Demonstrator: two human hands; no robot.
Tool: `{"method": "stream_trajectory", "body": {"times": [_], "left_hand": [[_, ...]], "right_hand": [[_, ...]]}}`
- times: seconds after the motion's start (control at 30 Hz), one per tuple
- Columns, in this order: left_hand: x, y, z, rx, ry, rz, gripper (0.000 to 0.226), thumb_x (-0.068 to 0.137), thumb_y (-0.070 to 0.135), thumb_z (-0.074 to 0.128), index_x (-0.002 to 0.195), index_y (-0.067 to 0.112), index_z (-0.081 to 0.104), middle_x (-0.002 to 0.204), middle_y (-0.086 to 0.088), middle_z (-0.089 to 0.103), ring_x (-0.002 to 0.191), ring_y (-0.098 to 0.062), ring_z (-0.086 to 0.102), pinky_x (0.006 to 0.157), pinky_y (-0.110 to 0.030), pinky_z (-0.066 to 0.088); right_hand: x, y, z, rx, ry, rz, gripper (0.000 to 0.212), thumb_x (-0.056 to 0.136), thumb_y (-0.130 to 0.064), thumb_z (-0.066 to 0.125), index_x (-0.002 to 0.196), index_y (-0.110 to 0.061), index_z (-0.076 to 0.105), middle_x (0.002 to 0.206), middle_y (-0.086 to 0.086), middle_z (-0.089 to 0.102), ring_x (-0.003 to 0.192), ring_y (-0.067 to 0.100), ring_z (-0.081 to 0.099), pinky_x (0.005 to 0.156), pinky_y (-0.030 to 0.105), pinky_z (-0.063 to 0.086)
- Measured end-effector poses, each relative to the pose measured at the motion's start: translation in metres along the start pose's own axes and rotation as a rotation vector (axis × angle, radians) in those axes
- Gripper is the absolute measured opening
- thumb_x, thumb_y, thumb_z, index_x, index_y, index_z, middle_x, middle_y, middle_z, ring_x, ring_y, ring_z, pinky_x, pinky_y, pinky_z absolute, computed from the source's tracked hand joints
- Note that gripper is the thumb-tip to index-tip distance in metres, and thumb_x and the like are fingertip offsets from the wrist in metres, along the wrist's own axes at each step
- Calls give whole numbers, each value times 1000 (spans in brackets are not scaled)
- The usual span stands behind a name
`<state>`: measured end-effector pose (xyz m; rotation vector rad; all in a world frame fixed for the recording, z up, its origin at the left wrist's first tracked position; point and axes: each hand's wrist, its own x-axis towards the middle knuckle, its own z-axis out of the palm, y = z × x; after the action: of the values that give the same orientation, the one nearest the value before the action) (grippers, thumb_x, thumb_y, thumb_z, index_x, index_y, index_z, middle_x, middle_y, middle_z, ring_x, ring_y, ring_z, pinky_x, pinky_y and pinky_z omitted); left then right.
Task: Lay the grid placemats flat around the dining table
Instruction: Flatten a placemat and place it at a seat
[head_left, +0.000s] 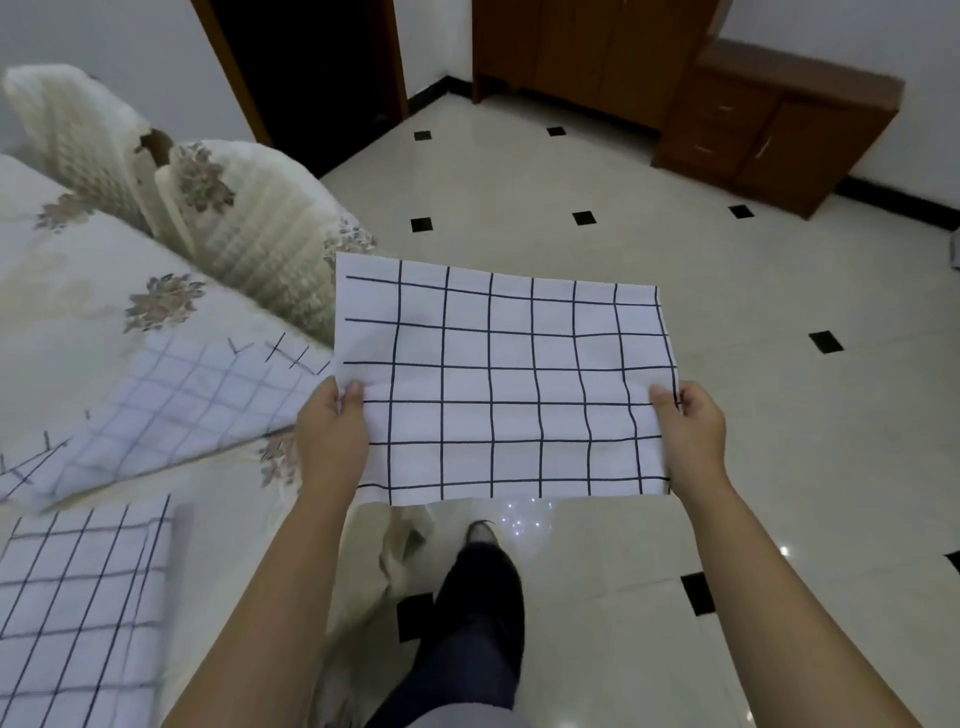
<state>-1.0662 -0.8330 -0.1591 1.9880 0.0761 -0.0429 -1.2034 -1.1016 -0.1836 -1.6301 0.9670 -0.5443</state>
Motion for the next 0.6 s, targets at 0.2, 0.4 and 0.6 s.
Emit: {"method": "stream_trajectory", "body": {"times": [0.2,0.4,0.6], "left_hand": [[107,61,70,-6,7,102,22,96,16,44,76,9,51,65,0,45,62,-13,40,55,-16,31],[206,108,126,4,82,48,26,97,24,42,93,2,56,76,-7,49,70,-21,44,63,-31,34],[285,131,181,-95,142,-33,17,96,18,44,85,11,53,77,-7,47,72,-15,42,64,-30,33]], "right_hand": [[131,-51,32,33,14,-21,30,92,-17,53,64,-19,44,64,-1,41,58,13,36,55,25,33],[259,-108,70,70,-33,-59,27,92,-19,53,67,-13,44,65,2,41,62,16,37,60,28,34],[378,-136,120,67,-126,-73,28,92,-18,54,65,-15,43,67,5,42,60,15,37,57,27,33]]}}
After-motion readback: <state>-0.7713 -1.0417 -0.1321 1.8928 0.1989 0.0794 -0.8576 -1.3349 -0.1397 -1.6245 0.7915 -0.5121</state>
